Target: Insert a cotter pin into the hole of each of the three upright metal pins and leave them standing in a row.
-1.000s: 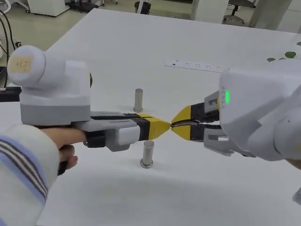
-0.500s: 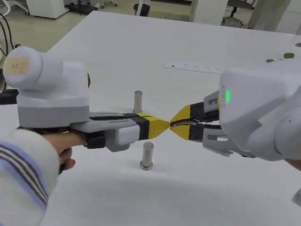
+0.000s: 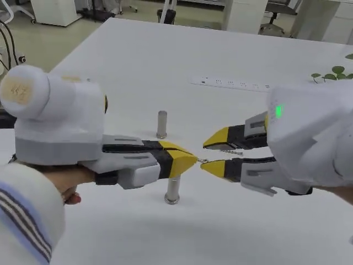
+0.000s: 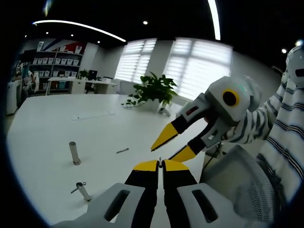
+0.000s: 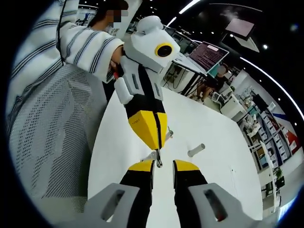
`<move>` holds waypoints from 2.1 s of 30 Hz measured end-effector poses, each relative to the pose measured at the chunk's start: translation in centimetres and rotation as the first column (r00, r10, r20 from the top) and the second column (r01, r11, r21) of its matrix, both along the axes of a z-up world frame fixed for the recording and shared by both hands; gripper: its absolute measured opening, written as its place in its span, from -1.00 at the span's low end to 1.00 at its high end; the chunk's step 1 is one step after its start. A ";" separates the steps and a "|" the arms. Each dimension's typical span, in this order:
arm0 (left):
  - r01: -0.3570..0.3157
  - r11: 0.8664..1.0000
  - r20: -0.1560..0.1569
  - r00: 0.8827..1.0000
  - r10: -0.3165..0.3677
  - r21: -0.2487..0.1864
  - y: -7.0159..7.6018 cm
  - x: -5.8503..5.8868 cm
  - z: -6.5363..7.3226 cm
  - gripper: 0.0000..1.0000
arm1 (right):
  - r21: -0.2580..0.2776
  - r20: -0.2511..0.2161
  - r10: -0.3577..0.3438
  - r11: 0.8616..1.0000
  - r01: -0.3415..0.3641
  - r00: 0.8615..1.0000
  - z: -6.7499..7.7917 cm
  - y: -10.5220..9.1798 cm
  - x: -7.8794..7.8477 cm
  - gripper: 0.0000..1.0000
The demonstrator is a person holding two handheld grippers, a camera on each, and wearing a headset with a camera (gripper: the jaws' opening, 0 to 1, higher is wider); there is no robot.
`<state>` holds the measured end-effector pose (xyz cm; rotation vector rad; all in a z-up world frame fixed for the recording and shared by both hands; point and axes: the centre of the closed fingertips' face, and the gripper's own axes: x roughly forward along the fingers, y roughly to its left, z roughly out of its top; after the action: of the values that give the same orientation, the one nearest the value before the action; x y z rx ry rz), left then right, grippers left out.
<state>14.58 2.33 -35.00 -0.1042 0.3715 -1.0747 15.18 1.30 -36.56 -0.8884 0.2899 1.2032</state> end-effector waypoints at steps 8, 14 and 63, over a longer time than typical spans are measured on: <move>0.076 0.996 0.065 0.995 -0.079 0.052 -0.3 -1.1 -0.1 -1.00 | 0.063 -0.126 -0.026 0.997 0.034 0.992 -0.5 -0.2 -0.7 -0.85; 0.107 0.989 0.102 0.988 -0.117 0.101 -0.3 -1.6 -0.3 -1.00 | 0.079 -0.178 -0.009 0.997 0.023 0.984 -0.7 -0.1 -1.4 -0.92; 0.077 0.918 0.126 0.983 -0.136 0.389 2.3 1.0 -5.4 -0.49 | -0.077 -0.243 -0.101 0.993 0.085 0.965 -5.7 -2.7 -0.3 -1.00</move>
<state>15.59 4.66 -40.35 0.3489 0.4482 -1.0912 14.89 -1.44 -42.21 -0.7729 0.5697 1.2230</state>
